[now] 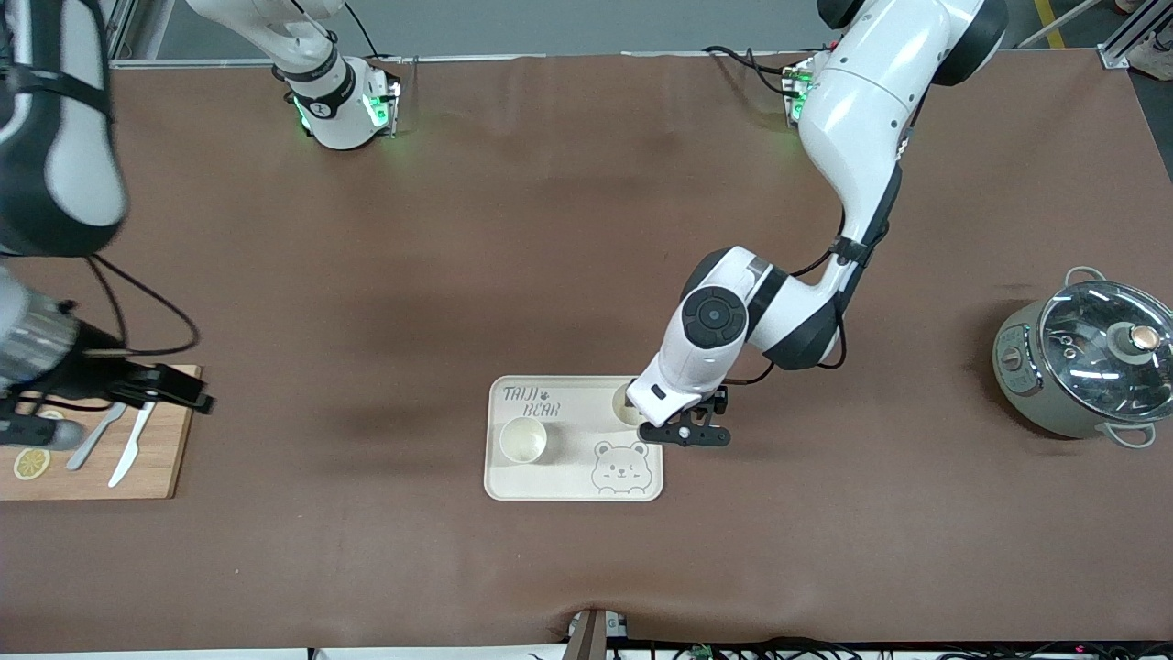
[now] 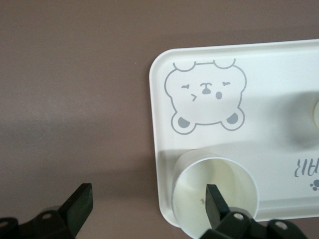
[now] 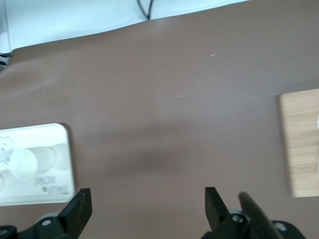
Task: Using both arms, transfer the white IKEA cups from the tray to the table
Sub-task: 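Grasp the cup with the left gripper while the right gripper reaches the other cup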
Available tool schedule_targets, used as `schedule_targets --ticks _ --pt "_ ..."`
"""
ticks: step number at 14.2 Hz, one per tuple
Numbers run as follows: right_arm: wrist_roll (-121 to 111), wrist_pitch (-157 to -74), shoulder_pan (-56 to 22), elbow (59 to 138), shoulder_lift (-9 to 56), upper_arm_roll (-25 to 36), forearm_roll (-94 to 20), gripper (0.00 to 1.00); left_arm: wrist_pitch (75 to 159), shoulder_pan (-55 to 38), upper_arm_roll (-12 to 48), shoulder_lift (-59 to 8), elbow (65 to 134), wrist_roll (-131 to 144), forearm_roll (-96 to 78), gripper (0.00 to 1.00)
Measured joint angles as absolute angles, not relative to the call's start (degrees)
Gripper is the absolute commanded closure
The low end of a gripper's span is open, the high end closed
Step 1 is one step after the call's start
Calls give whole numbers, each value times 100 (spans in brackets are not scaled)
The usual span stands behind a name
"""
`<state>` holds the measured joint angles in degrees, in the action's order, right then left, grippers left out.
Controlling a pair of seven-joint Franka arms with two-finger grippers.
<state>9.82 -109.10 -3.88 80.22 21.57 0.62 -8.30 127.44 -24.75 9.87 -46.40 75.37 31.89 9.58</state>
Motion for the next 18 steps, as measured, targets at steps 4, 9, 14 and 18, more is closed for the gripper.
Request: schedule_targets --ticks 4,9,14,18 --pt "2323 -11717 -1306 8014 2730 51 -829 0 12868 -2519 987 -4715 7537 3268 958 0" --pt "3104 -12648 -1822 7913 3498 59 -826 0 13076 -2524 983 -4884 7537 3283 958 0" --pt "3339 -13428 -2151 7868 4110 67 -821 0 13204 -2590 984 -5009 7537 3471 958 100" --pt "3344 -13737 -2287 7848 4366 67 -821 0 13251 -2610 985 -5010 7532 3951 1146 100"
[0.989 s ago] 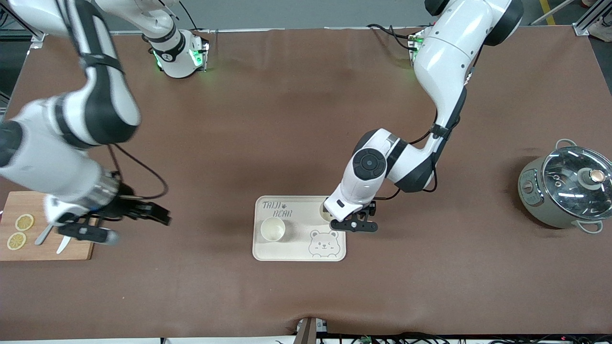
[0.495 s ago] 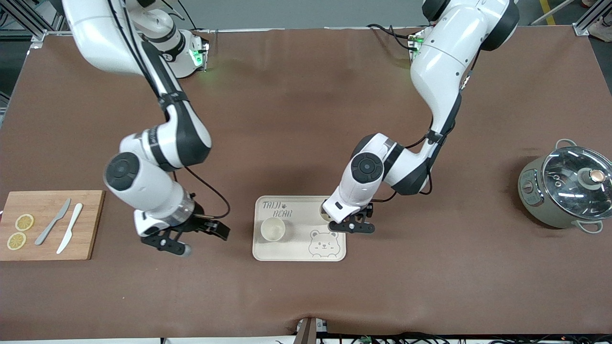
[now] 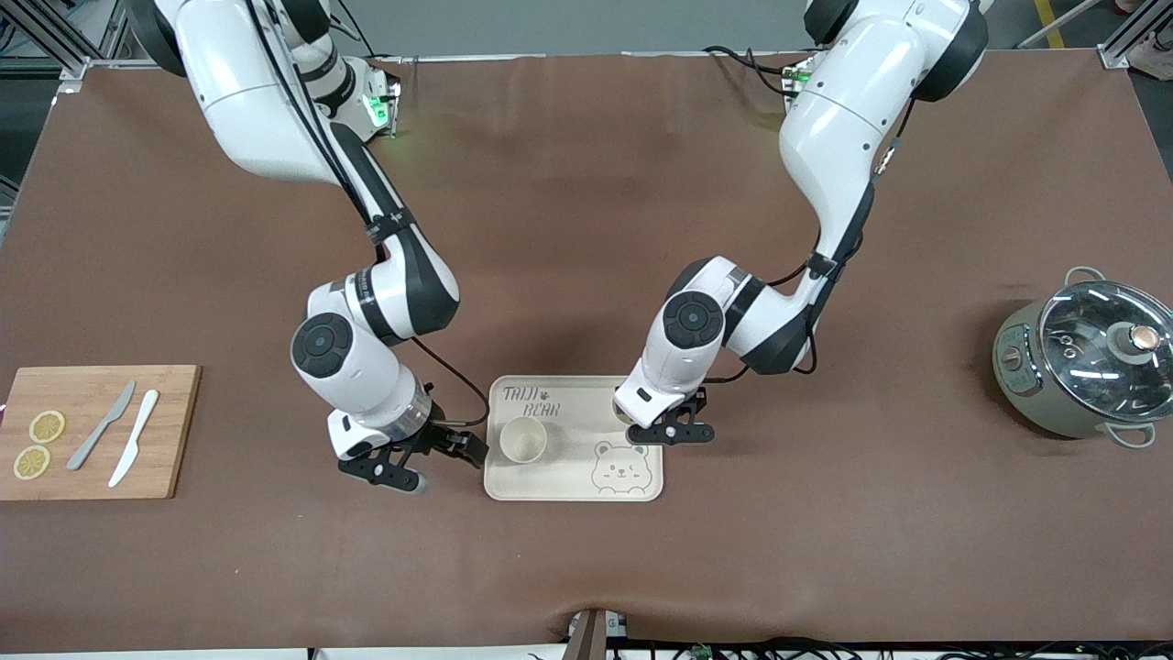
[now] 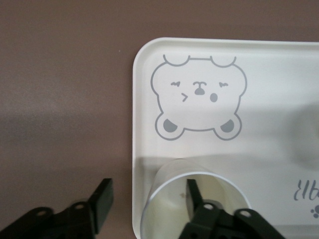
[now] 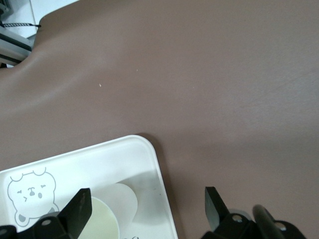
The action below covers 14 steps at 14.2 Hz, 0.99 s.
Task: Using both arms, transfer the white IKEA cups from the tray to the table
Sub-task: 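Grasp the cup with the left gripper while the right gripper reaches the other cup, then lift the cup toward the pot while the right gripper grasps the other cup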
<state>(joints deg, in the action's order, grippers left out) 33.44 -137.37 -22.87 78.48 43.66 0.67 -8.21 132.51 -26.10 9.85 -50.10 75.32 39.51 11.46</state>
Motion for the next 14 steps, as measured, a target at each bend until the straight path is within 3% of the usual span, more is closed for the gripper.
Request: schedule_targets --ticks 8,14 --pt "3348 -14069 -2547 7834 4679 69 -821 0 13174 -2593 971 -4923 7421 4006 1176 100" --pt "3348 -14067 -2707 7830 4741 69 -821 0 11513 -2145 965 -3667 7498 3561 1179 100"
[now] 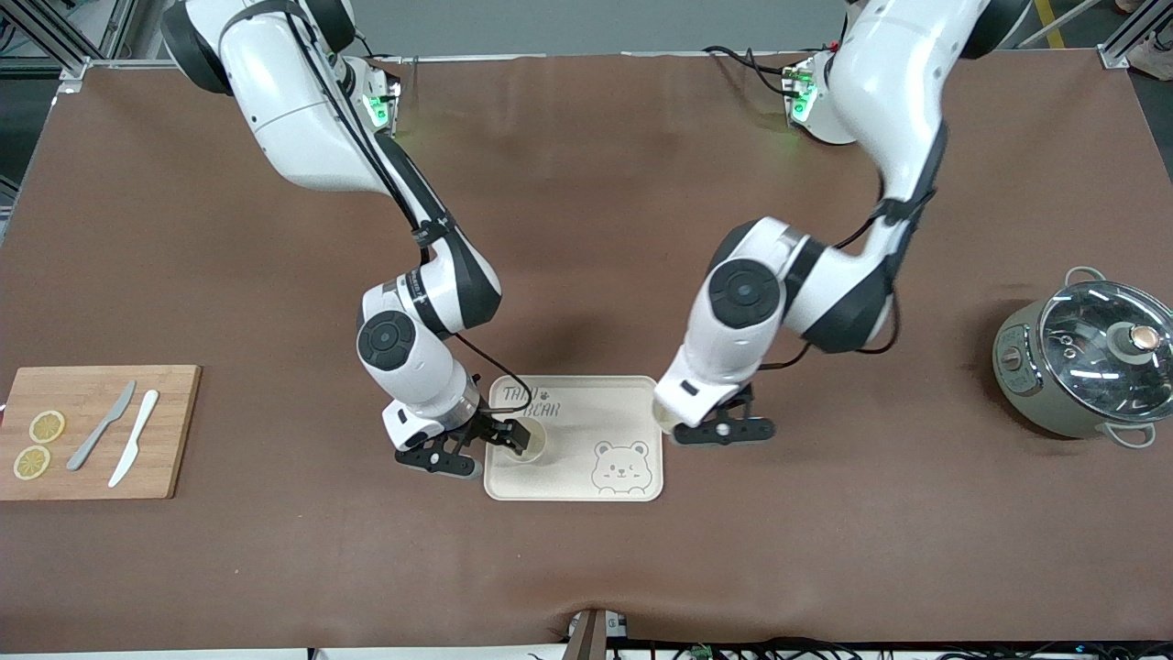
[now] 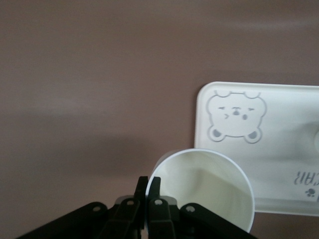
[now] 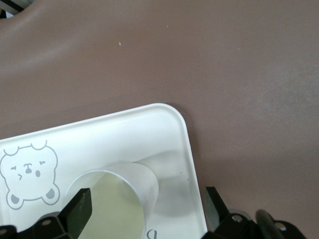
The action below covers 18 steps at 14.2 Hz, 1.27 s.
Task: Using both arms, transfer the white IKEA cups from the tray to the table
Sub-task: 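Lift the cup toward the pot while the right gripper grasps the other cup, then lower the cup beside the pot while the right gripper carries its cup away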
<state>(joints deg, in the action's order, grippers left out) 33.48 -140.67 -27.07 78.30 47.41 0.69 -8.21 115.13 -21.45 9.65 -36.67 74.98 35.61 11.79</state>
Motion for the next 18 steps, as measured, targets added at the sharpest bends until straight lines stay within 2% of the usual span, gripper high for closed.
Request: schedule_targets --ticks 3,8,11,13,15,17,18 --pt "3348 -14072 -2707 7830 4823 88 -789 0 11640 -1734 968 -2969 8506 3007 1181 100" --pt "3348 -14090 -2709 7830 4928 104 -756 0 12781 -767 1004 -1496 10810 1855 1104 100" --pt "3348 -14104 -2720 7829 4956 104 -754 0 13007 -351 1013 -918 11668 951 578 100" --pt "3348 -14210 -2737 7828 4973 104 -754 35 13157 9 1011 -702 12007 136 102 100" --pt "3348 -14279 -2749 7829 4996 104 -754 64 13316 400 1009 -635 12233 -612 -166 100" --pt "3348 -14299 -2753 7828 5013 104 -754 86 13575 750 1006 -693 12372 -1166 -213 100" --pt "3348 -14301 -2753 7828 5016 104 -754 92 13793 876 1005 -783 12425 -1362 -214 100"
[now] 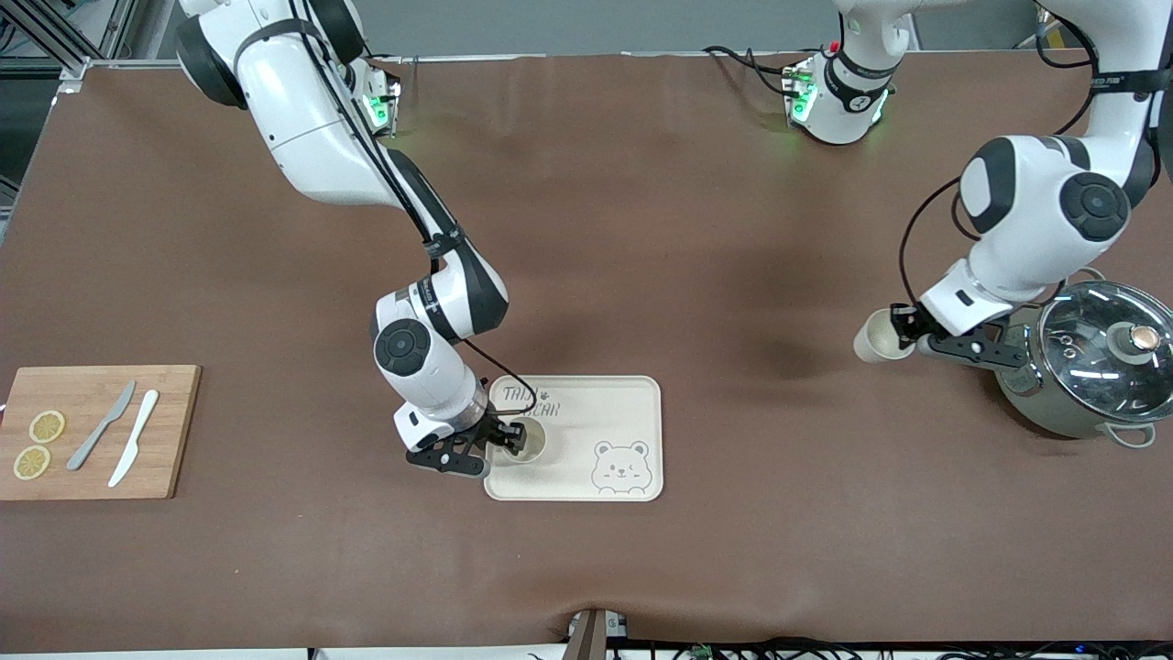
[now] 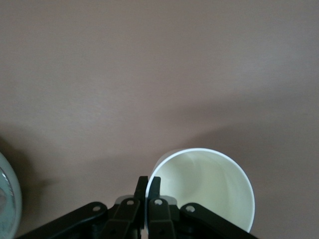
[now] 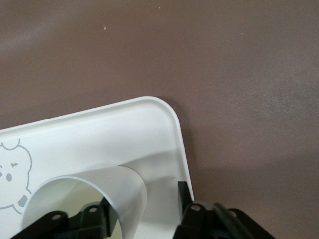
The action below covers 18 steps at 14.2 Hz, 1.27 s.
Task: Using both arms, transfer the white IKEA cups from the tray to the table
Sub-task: 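Lower the cup beside the pot while the right gripper carries its cup away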
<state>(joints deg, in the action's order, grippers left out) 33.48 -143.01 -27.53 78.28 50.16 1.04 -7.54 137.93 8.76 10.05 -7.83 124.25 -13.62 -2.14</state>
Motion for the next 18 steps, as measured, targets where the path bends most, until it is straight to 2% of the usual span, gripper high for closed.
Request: schedule_targets --ticks 1,2,6,11,14,18 --pt "3348 -14302 -2753 7827 5016 104 -754 98 14030 953 1005 -919 12462 -1488 -216 100" --pt "3348 -14302 -2753 7827 5016 104 -754 100 14258 993 1005 -1086 12478 -1573 -216 100" --pt "3348 -14311 -2754 7794 5016 105 -755 100 14943 1000 1027 -1679 12463 -1615 -216 100" --pt "3348 -14119 -2752 7663 4968 137 -755 100 15247 1000 1031 -1955 12423 -1615 -216 100" --pt "3348 -12947 -2696 7422 4577 217 -754 100 15289 1000 1034 -2036 12365 -1615 -216 100" --pt "2175 -10691 -1872 7267 3152 277 -748 100 15356 996 1040 -2145 12305 -1615 -216 100"
